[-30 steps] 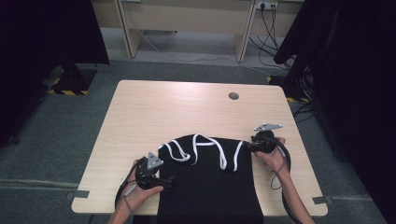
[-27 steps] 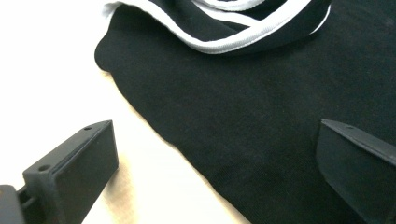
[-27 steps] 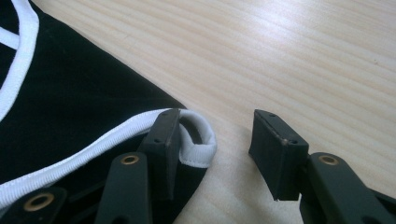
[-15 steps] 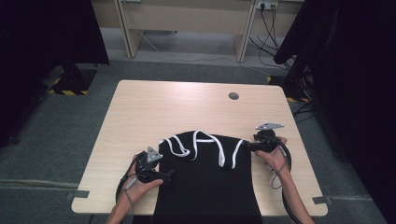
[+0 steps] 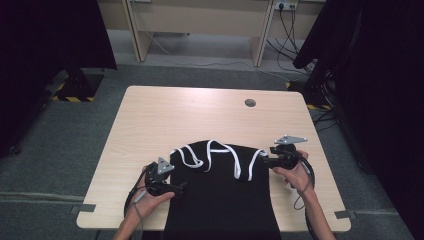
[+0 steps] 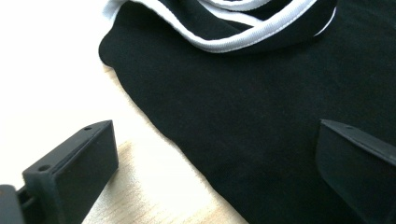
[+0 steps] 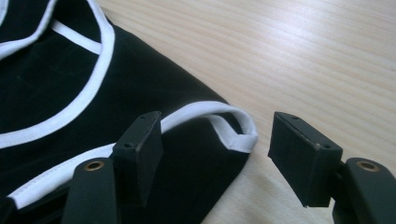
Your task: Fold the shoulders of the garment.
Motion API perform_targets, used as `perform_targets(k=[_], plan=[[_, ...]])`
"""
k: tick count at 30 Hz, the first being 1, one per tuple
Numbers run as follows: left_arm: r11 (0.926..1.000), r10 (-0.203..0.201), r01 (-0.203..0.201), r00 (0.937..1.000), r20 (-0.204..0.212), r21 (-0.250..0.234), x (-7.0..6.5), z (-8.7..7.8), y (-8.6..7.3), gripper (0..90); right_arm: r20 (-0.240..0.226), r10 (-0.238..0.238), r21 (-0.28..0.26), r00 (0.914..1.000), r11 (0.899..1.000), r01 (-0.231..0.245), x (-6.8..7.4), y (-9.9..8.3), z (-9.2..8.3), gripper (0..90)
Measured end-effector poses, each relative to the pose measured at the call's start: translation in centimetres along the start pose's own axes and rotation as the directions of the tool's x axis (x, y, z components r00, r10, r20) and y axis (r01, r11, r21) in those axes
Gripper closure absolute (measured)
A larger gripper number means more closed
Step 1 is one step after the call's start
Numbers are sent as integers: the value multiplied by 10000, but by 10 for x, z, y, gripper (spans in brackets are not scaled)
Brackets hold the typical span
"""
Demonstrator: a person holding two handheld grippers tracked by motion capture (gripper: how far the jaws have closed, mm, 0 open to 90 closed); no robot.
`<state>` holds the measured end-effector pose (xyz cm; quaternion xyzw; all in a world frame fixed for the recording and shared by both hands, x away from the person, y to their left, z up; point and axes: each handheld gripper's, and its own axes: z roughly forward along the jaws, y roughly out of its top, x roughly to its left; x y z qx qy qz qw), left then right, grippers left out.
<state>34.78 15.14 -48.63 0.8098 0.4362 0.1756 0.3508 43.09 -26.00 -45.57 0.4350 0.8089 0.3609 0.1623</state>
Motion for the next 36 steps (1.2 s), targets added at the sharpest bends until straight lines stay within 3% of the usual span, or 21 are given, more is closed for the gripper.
perform_targets(k=[14, 20, 32, 36], plan=[[10000, 41, -41, 10000, 31, 10, 0, 0, 0, 0, -454, 33, -241, 9990, 9997, -44, 10, -5, -1, 317], [9997, 252, -251, 9991, 344, -36, 0, 1, 2, 0, -514, 137, -236, 9986, 9996, -149, 9, -5, 0, 305], [9987, -256, 288, 9966, 782, -410, 10, 4, 29, 25, -597, 119, -401, 9981, 9991, -143, 6, 0, -3, 288], [9974, -357, 399, 9969, 696, -602, 15, 4, 40, 25, -618, 103, -346, 9980, 9993, -125, 5, 0, -1, 284]])
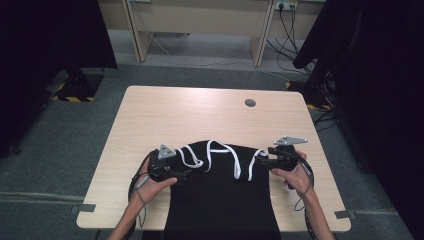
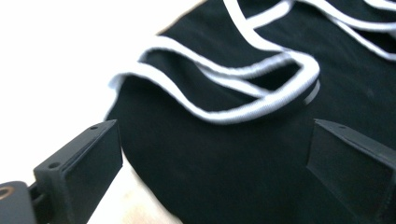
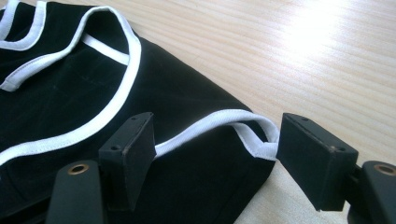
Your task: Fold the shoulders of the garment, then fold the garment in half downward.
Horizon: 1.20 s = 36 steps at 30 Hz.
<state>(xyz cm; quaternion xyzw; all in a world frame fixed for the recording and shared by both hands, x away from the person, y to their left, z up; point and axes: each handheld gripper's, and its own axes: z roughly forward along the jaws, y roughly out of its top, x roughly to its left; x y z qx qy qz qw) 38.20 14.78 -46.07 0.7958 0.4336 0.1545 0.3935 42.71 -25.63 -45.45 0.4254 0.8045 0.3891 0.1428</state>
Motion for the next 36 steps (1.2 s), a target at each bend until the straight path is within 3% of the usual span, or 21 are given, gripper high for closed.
perform_targets(k=[6, 10, 16, 23, 27, 30, 33, 36], plan=[[9991, -354, 357, 9993, 110, -234, 8, 5, 23, 25, -6, 44, 33, 10000, 10000, -44, -1, 0, 2, 271], [9986, -503, 506, 9984, 262, -132, 11, 14, 34, 24, -42, 18, 100, 10000, 9999, -17, -2, 0, 4, 266], [9982, -574, 572, 9983, 104, 166, 13, 29, 44, 24, -52, 52, 164, 10000, 9999, -51, -2, 1, 7, 255], [9980, -532, 530, 9986, 71, 331, 13, 39, 46, 24, -45, -54, 379, 10000, 9993, 56, -3, 3, 15, 226], [9955, -235, 236, 9997, -22, 916, 17, 53, 42, 25, -71, -212, 515, 9998, 9984, 215, -1, 4, 25, 222], [9932, -35, 78, 9993, -364, 1164, 19, 60, 37, 27, -28, -395, 626, 9992, 9973, 396, 1, 8, 32, 218], [9943, -126, 164, 9992, -372, 1049, 21, 64, 33, 9, 4, -602, 740, 9982, 9955, 600, 4, 12, 38, 210], [9955, 162, -133, 9994, -303, 933, 21, 63, 32, 44, 120, -772, 920, 9969, 9929, 758, 5, 15, 42, 209]])
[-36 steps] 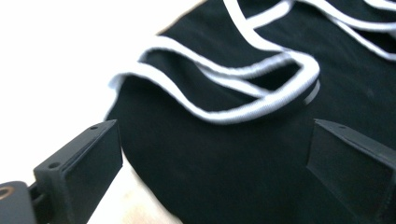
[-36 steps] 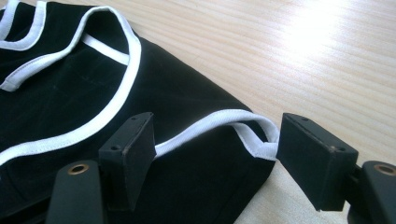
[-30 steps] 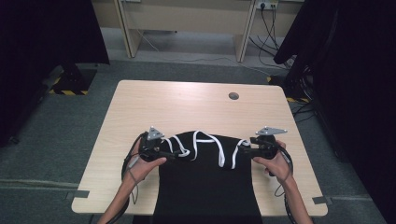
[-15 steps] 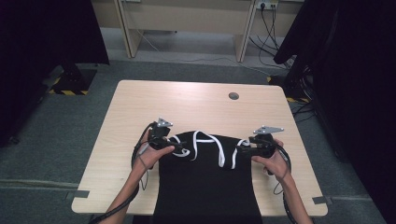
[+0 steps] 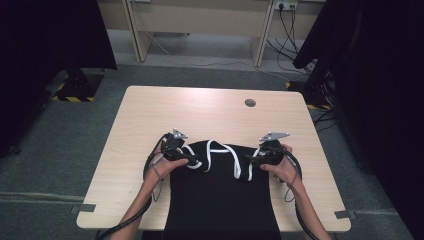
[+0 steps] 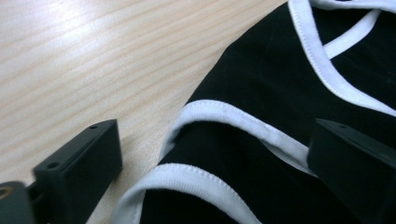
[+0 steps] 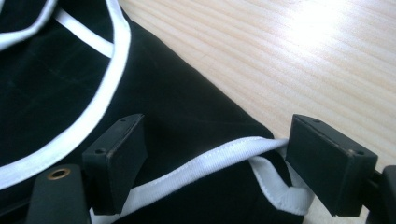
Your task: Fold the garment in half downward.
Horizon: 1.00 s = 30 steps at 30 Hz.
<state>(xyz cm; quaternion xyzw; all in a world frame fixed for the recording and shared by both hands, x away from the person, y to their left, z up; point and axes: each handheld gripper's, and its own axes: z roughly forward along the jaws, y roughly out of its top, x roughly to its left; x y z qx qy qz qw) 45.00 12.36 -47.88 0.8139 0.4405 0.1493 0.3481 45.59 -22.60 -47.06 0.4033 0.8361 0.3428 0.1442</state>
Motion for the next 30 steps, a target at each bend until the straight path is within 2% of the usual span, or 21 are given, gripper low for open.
perform_targets(k=[2, 4, 6, 8, 13, 15, 18, 22, 30], plan=[[9996, 123, -120, 9998, 145, -256, -3, -1, -1, 115, 154, -90, 72, 9998, 9999, 89, 0, 0, 3, 232], [9992, 227, -218, 9994, 272, -336, -4, -2, -2, 222, 228, -238, 64, 9995, 9997, 236, 0, 0, 3, 239], [9983, 380, -348, 9970, 678, -474, -4, -5, -2, 345, 221, -327, 70, 9992, 9994, 325, 0, 0, 2, 342], [9978, 344, -300, 9966, 746, -590, -4, -4, -3, 453, 220, -381, -98, 9990, 9992, 383, -2, -1, 1, 456], [9967, 164, -72, 9933, 1143, -803, -6, -3, -4, 631, -82, -605, -136, 9981, 9981, 604, -3, 0, -2, 740], [9966, 162, -64, 9928, 1188, -827, -7, -3, -4, 690, -133, -655, -122, 9978, 9978, 654, -2, 0, -1, 784], [9960, 110, 10, 9911, 1328, -898, -7, -3, -5, 728, -153, -640, -48, 9978, 9979, 639, 0, 2, -1, 804], [9949, 300, -189, 9932, 1122, -986, -9, -4, -4, 757, -403, -441, -206, 9982, 9988, 433, -3, 5, -3, 823], [9935, 292, -196, 9960, 846, -1117, -10, -2, 8, 772, -188, -412, -589, 9990, 9975, 400, -8, 14, -13, 828]])
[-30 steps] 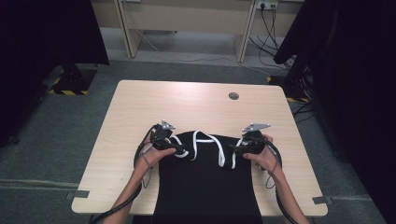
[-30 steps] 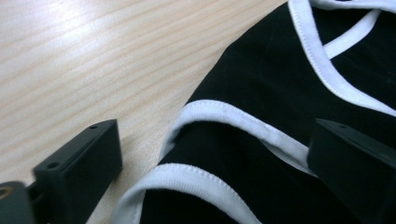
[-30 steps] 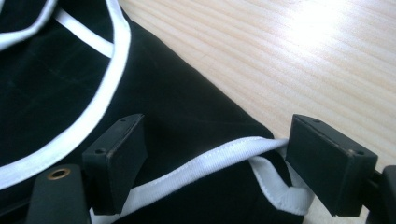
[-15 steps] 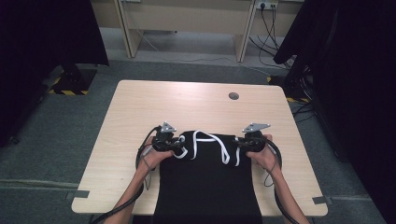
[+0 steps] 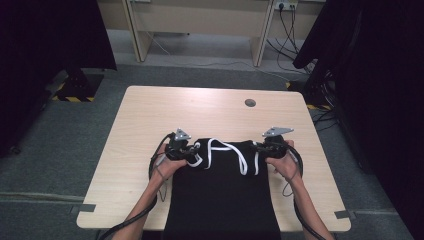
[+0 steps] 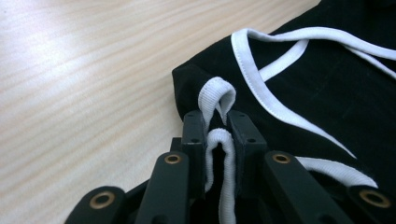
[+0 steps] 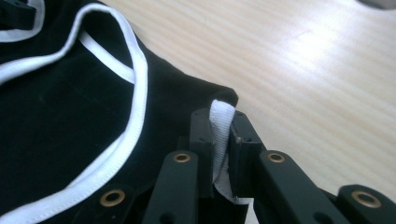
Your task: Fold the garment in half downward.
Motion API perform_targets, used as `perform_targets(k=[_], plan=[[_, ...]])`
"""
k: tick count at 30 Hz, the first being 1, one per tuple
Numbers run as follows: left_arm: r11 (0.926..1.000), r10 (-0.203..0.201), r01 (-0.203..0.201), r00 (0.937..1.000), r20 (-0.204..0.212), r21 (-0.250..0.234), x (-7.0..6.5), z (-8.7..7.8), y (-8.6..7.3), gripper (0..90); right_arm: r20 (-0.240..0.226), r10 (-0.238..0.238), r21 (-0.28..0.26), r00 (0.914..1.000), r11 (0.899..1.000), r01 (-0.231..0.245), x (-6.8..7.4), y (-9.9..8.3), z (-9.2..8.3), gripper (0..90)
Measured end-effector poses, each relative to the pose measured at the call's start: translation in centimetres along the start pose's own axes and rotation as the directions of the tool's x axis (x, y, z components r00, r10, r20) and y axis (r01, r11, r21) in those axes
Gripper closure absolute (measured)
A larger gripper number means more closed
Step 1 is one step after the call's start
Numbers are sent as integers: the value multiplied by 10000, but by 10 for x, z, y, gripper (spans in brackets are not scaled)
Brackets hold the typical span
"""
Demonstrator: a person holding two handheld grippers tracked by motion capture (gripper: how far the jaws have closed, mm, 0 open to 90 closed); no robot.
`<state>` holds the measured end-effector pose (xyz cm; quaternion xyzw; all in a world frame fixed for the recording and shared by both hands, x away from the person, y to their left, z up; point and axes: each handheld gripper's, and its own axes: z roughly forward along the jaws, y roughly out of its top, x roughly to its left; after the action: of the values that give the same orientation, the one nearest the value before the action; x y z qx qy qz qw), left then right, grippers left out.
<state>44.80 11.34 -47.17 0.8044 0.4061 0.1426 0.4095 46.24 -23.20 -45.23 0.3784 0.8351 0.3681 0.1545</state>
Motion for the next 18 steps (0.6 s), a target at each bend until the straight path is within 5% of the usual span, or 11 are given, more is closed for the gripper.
perform_targets(k=[18], plan=[[9977, -161, 136, 9992, -367, -662, 16, 5, 41, 775, 367, 448, -569, 9983, 9975, -427, -24, 34, -5, 830]])
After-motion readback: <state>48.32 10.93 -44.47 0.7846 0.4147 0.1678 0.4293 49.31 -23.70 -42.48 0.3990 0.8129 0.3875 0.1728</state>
